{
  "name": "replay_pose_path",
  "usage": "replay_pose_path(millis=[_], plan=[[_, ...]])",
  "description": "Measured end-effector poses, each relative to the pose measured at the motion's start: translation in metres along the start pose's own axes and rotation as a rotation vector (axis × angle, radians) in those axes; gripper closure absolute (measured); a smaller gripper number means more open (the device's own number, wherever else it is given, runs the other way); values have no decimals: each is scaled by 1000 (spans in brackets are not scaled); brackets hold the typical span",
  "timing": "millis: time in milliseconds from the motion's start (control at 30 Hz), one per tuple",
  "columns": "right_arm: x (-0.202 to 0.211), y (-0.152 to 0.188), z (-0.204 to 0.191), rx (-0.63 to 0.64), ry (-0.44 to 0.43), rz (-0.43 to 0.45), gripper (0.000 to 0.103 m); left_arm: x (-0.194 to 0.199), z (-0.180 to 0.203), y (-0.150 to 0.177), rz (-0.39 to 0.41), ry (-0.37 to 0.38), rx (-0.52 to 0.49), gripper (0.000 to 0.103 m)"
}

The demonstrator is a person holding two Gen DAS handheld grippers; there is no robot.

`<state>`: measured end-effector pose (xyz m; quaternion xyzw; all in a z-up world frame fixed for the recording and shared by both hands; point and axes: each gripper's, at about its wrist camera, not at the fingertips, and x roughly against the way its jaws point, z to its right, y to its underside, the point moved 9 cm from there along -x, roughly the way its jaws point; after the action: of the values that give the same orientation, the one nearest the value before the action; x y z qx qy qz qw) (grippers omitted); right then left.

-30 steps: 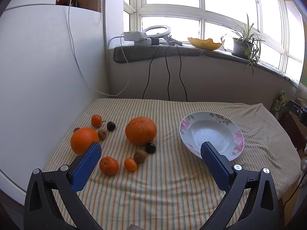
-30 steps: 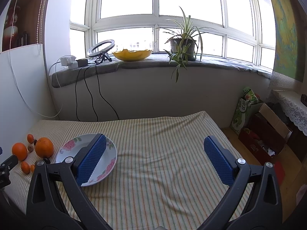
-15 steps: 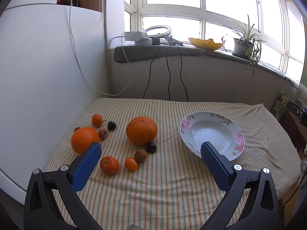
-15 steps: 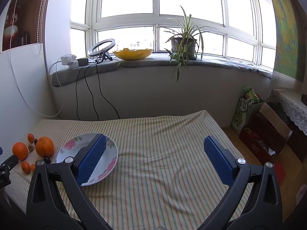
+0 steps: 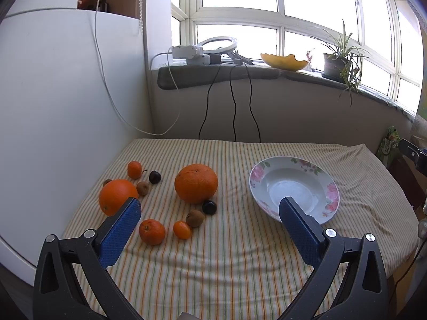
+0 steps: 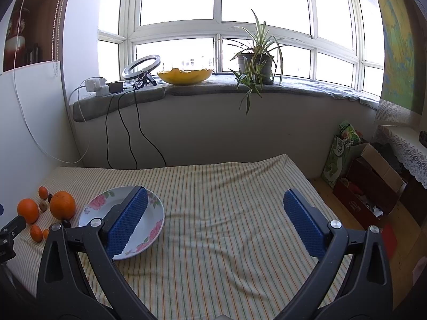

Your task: Organize fruits

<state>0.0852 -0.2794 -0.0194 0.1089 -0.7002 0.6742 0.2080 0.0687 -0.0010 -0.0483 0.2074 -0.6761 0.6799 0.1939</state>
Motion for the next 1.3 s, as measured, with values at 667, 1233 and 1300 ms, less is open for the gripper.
replay_pose_path(millis=[667, 1233, 1300], plan=[[0, -3, -7, 13, -8, 3, 0, 1, -1, -2, 2, -2, 0, 0], [-4, -4, -17, 9, -57, -2, 0, -5, -9, 1, -27, 18, 33, 0], [-8, -3, -22, 7, -81, -7, 0, -7, -14, 5, -38, 18, 44, 0]])
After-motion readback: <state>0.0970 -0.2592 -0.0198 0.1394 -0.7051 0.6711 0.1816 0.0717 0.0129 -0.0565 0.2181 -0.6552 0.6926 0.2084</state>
